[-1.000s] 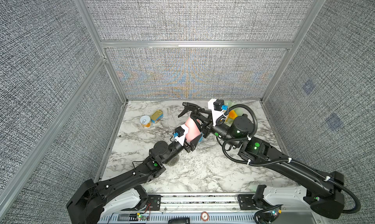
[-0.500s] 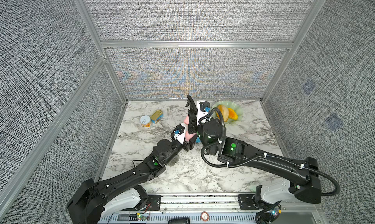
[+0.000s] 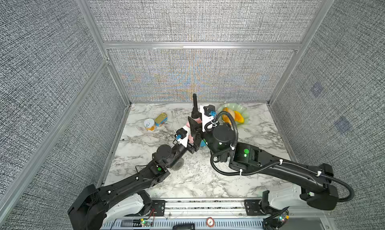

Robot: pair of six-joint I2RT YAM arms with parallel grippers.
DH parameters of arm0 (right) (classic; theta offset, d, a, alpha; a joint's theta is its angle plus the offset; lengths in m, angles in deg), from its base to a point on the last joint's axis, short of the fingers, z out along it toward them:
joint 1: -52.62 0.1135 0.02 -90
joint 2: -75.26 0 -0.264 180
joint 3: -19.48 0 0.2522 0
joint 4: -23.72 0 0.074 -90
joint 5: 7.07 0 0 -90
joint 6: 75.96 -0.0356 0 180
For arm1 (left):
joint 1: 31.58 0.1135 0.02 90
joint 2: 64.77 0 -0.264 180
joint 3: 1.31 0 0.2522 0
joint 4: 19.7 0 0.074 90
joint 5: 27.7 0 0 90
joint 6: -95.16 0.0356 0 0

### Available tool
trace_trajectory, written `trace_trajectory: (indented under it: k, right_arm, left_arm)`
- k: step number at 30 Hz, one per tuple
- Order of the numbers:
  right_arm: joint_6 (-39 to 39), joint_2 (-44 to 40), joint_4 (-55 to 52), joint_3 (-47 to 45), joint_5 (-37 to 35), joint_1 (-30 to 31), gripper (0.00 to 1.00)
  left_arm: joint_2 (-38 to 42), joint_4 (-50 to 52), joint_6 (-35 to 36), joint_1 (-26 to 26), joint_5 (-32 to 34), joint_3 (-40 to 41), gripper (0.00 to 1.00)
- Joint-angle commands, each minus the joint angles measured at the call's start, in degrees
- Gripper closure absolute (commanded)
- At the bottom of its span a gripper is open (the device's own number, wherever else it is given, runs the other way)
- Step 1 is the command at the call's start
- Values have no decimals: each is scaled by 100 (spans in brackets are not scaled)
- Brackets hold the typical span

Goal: Attach spray nozzles to spray bottles
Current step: Insert the spray nozzle into the spray bottle, then screw the spray nozzle on the spray bottle.

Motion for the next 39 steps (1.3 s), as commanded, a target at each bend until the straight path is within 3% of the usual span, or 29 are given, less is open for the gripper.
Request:
trace_trajectory:
  k: [1,15,21,28,34,39]
  right_arm:
    - [15,14,-231,4,578,93,45]
    - [-47,-632,-906,-237,865,192,35]
    - [289,-938,-1433,-163,1511,74,36]
    - [569,-1691,-1885,-254,4221,-1227,39]
    - [184,-1657,-1605,-132,7248,-2879,38]
    - [247,-1208,-1287,116,8326,-3259,33]
  left_arm:
    - [27,-460,129,-9,-185,-12,43]
    - [55,-487,120,-6,-172,17,43]
    - [73,-529,180,-3,-494,32,43]
    - [97,-461,169,-3,-1048,-18,43]
    - [123,-413,77,-4,-1410,-55,43]
    - [111,-315,-43,-6,-1719,-131,44]
